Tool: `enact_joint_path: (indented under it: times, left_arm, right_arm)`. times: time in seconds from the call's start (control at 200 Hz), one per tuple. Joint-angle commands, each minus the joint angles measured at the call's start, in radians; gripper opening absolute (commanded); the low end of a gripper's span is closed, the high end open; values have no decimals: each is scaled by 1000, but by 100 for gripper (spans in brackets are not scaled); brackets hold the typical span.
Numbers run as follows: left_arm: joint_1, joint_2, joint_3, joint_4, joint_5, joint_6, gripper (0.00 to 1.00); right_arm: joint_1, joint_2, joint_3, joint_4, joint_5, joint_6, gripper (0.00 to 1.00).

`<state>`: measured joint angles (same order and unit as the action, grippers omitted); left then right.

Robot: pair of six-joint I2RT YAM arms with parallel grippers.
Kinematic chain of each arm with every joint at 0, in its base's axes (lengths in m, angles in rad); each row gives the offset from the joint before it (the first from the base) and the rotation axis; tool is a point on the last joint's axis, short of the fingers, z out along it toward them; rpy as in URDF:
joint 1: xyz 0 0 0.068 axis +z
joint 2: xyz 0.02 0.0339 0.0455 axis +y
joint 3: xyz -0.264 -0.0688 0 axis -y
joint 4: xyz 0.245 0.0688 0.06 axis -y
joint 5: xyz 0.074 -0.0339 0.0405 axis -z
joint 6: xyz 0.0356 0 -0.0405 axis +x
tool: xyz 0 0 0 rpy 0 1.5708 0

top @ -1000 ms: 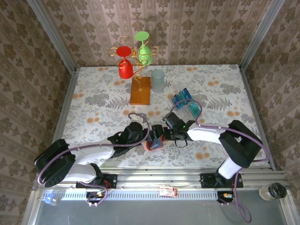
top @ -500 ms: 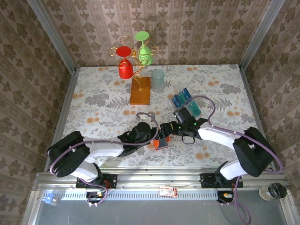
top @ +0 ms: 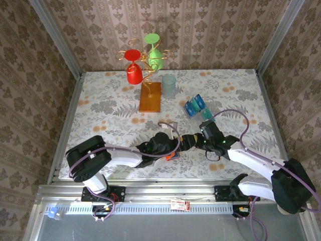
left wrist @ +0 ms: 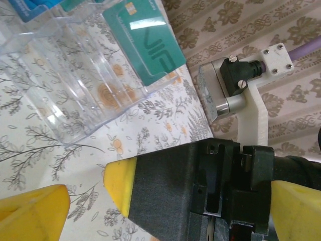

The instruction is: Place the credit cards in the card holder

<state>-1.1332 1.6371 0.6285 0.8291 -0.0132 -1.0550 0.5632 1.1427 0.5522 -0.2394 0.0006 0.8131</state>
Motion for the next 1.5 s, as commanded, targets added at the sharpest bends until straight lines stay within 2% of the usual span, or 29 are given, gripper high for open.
enact_joint_path:
  times: [0.0, 0.26, 0.35, 0.485, 0.78, 0.91, 1.2, 1.38, 1.405, 1.495]
  left_arm:
    - [58, 92, -73, -152, -215, -9, 100]
    - [76, 258, -105, 88, -142, -17, 100]
    - [94, 291, -97, 167, -71, -9, 100]
    - [128, 270, -53, 163, 19, 14, 100]
    - [247, 60, 94, -181, 159, 124, 100]
    - [327, -75, 117, -350, 166, 193, 100]
    - [547, -391, 101, -701, 149, 296, 100]
    - [670, -525, 34, -829, 171, 295, 100]
    - [709, -539, 22, -842, 173, 295, 100]
    - [746, -570, -10, -882, 190, 304, 100]
  right_arm:
    - [-2, -96, 5, -35, -29, 0, 35]
    - [-8, -115, 30, -52, -67, -17, 34]
    - [-7, -118, 32, -45, -82, -24, 33]
    - [-7, -126, 26, -35, -101, -25, 33]
    - [4, -110, 39, 8, -150, -33, 34]
    - [84, -49, 116, 2, -143, -55, 34]
    - [337, 277, 422, -29, -94, -114, 33]
    - [406, 485, 596, -54, -116, -137, 32]
    - [412, 508, 614, -60, -117, -141, 32]
    - [418, 576, 667, -99, -122, -150, 31]
